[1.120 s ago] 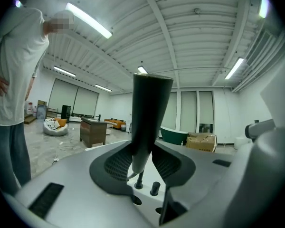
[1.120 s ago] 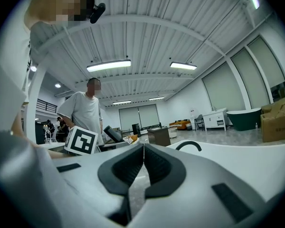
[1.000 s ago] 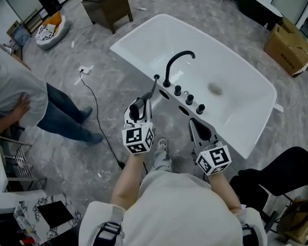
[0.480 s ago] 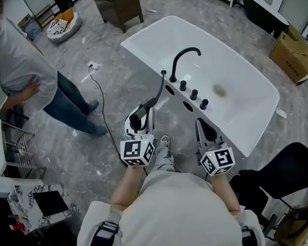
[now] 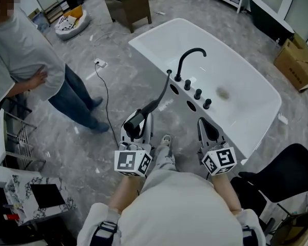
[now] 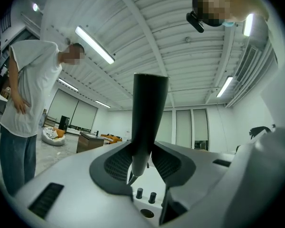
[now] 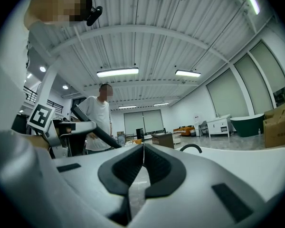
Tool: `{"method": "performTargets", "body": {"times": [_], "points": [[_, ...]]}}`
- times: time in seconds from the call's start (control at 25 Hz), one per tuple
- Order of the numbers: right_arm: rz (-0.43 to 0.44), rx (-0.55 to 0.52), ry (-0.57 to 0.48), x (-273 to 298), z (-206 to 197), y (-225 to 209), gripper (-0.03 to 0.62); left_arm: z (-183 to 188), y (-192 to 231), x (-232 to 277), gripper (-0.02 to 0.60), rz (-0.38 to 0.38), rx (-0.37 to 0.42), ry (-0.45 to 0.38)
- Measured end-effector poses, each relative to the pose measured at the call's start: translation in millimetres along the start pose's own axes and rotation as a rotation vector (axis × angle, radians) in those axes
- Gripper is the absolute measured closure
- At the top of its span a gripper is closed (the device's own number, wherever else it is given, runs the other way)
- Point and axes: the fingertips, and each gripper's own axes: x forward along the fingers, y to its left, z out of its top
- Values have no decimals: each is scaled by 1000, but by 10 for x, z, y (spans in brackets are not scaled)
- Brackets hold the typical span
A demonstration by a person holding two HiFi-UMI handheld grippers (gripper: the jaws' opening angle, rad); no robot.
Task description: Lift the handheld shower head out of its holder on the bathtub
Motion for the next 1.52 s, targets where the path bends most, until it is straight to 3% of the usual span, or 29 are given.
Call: {"method": "performTargets", "body": {"times": [1.52], "points": [[-63,-12,3,52,31,-196,574,165,-53,78,443,1,-16,-38]]}}
